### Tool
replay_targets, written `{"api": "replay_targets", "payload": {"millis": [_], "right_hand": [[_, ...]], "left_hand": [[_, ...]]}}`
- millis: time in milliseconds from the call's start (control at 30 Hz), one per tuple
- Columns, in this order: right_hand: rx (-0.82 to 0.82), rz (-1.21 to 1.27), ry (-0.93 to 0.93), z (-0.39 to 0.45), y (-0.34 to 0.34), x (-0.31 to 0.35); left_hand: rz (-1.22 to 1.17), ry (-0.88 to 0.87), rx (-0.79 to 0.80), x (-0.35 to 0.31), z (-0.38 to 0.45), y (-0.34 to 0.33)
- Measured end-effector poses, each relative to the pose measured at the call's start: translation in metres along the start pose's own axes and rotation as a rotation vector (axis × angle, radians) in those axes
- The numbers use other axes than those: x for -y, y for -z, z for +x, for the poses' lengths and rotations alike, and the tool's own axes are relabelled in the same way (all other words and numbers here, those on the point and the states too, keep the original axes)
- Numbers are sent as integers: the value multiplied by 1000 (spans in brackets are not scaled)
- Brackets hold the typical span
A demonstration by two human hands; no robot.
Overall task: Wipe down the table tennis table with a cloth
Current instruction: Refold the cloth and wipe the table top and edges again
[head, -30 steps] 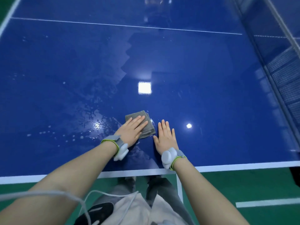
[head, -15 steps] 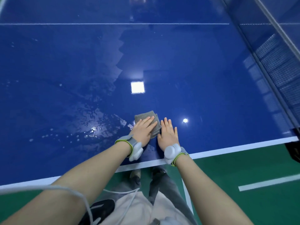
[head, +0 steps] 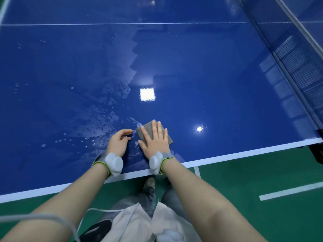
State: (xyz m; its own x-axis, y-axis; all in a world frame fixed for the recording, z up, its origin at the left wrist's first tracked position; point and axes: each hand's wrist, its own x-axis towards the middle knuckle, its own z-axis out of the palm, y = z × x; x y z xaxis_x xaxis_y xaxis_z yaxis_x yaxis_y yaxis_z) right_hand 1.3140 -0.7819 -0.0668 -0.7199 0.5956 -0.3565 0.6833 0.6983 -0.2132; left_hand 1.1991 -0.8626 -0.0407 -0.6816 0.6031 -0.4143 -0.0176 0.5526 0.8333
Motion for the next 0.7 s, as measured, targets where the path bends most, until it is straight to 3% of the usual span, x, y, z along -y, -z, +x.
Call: {"api": "replay_targets", "payload": {"millis": [100, 200, 367, 467, 533, 700], "right_hand": [[11, -18, 131, -12, -6, 23], [-85, -74, 202, -14, -9, 7], [-99, 57, -246, -22, -4, -29], [-119, 76, -344, -25, -10, -13], [-244, 45, -290, -28, -17, 8], [-116, 8, -73, -43, -32, 44]], "left_hand": [[38, -21, -72, 13, -10, 5], [-29, 25, -84, 22, -12, 7], [-159, 97, -63, 23, -16, 13], [-184, 112, -60, 24, -18, 14], [-184, 112, -66, 25, -21, 14], [-191, 107, -60, 31, -29, 16]]}}
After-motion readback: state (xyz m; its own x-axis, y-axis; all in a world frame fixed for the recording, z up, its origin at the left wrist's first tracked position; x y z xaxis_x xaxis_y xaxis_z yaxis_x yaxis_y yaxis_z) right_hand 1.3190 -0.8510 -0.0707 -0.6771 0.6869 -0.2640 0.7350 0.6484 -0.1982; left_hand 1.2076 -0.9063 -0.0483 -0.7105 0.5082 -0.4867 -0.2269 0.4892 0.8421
